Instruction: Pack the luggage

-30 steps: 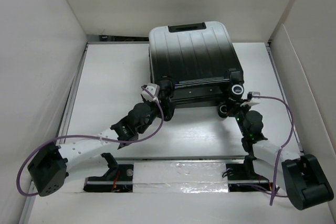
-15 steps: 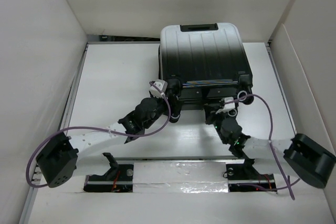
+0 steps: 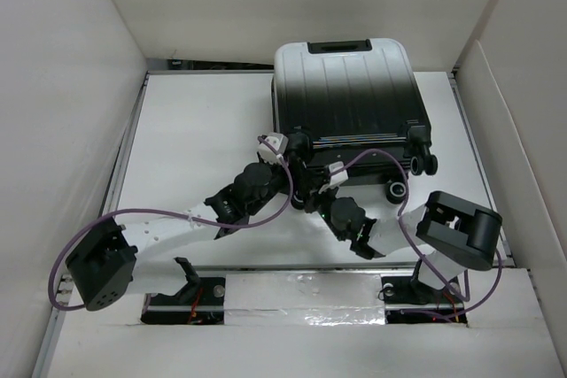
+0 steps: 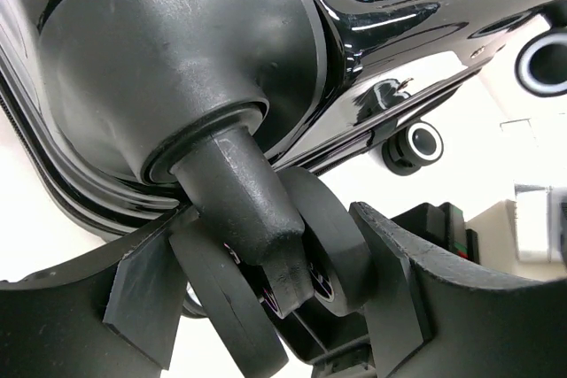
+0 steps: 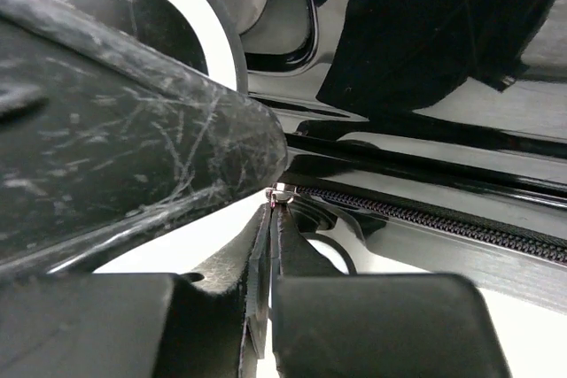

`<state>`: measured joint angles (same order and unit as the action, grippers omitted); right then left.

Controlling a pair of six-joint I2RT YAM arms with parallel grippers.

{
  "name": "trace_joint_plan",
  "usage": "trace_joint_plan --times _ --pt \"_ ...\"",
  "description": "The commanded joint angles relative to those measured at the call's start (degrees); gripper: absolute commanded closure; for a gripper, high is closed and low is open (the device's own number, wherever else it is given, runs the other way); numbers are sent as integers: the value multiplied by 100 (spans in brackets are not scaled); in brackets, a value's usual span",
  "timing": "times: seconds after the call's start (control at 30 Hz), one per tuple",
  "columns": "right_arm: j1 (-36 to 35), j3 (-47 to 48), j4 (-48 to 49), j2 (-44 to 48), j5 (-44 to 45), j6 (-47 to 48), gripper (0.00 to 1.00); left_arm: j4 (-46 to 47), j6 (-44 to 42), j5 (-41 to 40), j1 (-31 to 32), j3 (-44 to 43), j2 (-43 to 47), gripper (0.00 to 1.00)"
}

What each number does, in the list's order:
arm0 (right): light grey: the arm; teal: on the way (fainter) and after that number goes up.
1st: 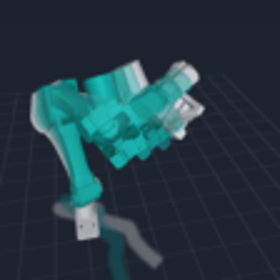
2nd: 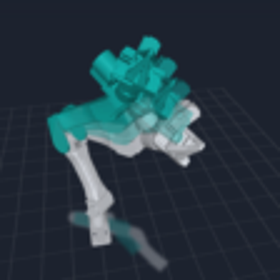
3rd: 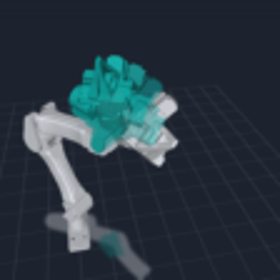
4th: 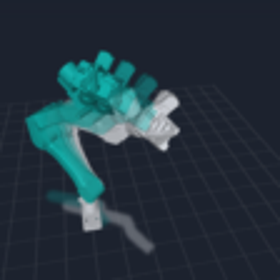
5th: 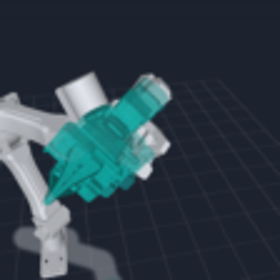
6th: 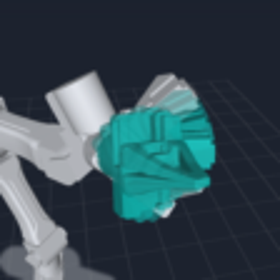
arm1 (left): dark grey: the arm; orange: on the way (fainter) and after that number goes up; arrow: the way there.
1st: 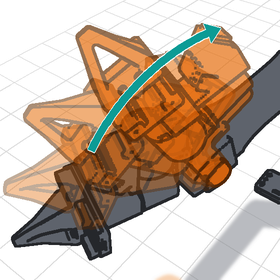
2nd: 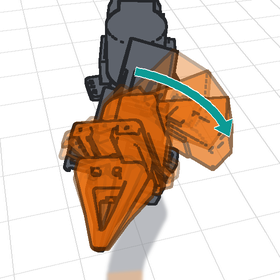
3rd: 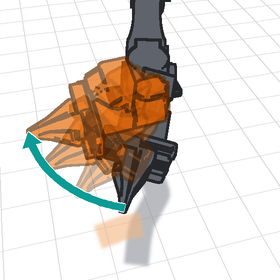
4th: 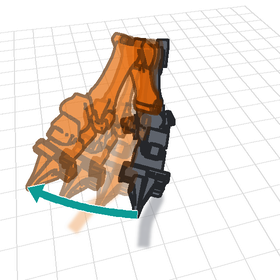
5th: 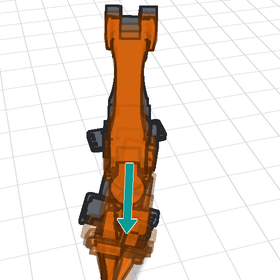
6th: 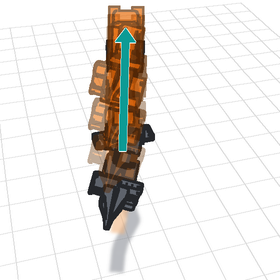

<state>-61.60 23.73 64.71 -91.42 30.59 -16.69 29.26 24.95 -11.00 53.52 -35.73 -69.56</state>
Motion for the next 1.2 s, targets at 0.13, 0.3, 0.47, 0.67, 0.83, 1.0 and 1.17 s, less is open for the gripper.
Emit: trace_joint_plan --times 0.13,0.3,0.47,0.67,0.83,1.0,1.17 --pt "-458 -104 -520 896 -238 -81 52 1058 -341 171 273 -576 495 42" --pt "-458 -254 -1434 1634 -150 -107 37 345 -526 -788 134 -357 1135 21" --pt "-458 -325 -2049 2162 52 -212 36 63 -517 -1184 1 39 1857 14" --pt "-458 -299 -2900 2882 298 -186 87 -69 -211 -1440 1 856 2605 78" --pt "-274 -97 -3649 3463 273 -63 97 333 141 -755 1 1743 2457 100" --pt "-36 220 -4378 3921 44 52 93 1590 265 -657 554 2114 1465 100" --pt "78 606 -4958 4105 -114 25 71 2566 221 -745 722 1745 164 69"
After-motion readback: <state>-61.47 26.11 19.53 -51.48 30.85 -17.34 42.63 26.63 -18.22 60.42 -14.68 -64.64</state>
